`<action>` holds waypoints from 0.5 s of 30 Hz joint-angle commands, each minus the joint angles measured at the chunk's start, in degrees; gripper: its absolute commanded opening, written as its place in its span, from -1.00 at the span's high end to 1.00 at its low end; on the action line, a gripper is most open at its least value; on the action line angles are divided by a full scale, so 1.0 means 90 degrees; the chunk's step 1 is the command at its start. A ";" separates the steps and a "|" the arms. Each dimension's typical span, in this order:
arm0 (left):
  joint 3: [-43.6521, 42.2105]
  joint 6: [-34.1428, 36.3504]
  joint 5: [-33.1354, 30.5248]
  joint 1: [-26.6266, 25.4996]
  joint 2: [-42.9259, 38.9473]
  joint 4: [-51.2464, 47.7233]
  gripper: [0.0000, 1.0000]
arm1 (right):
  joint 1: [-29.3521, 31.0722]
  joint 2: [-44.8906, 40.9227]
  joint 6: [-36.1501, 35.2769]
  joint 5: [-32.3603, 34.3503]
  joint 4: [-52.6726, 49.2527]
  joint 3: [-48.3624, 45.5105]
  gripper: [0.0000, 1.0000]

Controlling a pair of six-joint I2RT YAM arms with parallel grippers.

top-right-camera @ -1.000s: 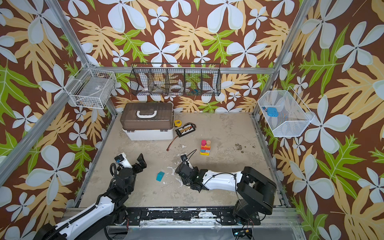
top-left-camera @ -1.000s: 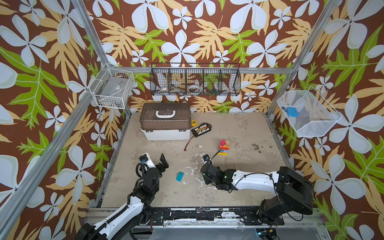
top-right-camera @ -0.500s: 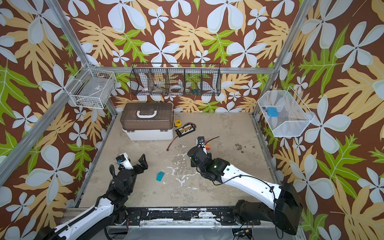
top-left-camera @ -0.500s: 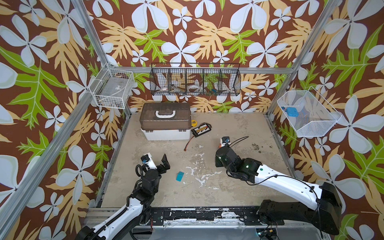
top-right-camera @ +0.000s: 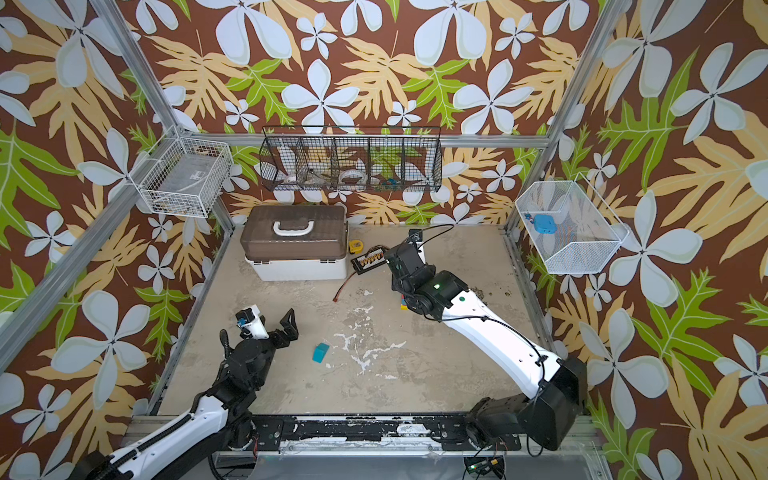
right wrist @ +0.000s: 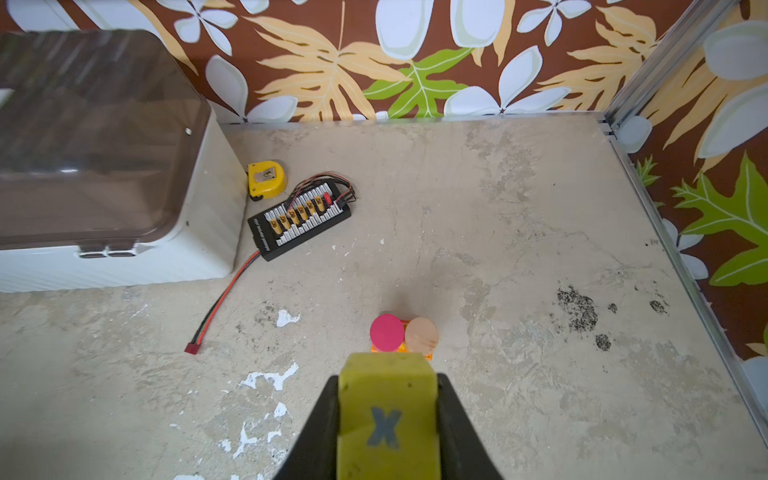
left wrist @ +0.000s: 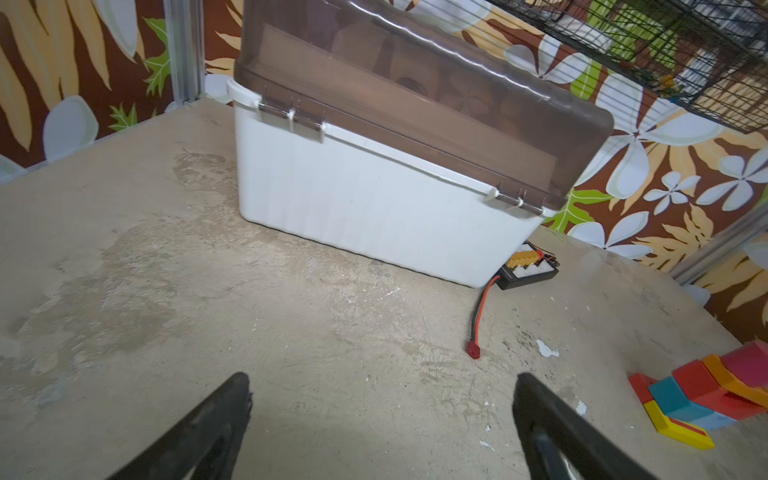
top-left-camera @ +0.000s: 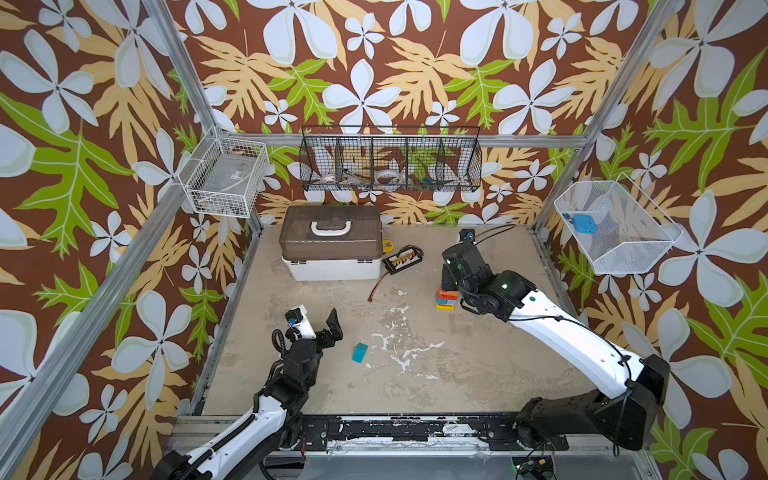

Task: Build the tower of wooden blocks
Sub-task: 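Carry the yellow X cube with the right gripper above the tower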

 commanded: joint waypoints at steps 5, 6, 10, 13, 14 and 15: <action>-0.0424 0.0732 0.1969 -0.0235 -0.0069 0.1427 -0.99 | -0.0477 0.0497 -0.0133 -0.0510 0.0101 -0.0166 1.00; -0.0527 0.0764 0.2194 -0.0235 -0.0066 0.1681 -0.99 | -0.0499 0.0523 -0.0145 -0.0535 0.0165 -0.0242 1.00; -0.0606 0.0759 0.2398 -0.0235 -0.0037 0.1901 -0.99 | -0.0592 0.0570 -0.0234 -0.0847 0.0465 -0.0480 1.00; -0.0602 0.0724 0.2298 -0.0235 0.0007 0.1883 -0.99 | -0.0715 0.0753 -0.0268 -0.1208 0.0500 -0.0425 1.00; -0.0593 0.0722 0.2270 -0.0235 0.0031 0.1887 -0.99 | -0.0750 0.0817 -0.0258 -0.1269 0.0509 -0.0407 1.00; -0.0582 0.0722 0.2243 -0.0235 0.0063 0.1883 -0.99 | -0.0806 0.0867 -0.0251 -0.1336 0.0525 -0.0381 1.00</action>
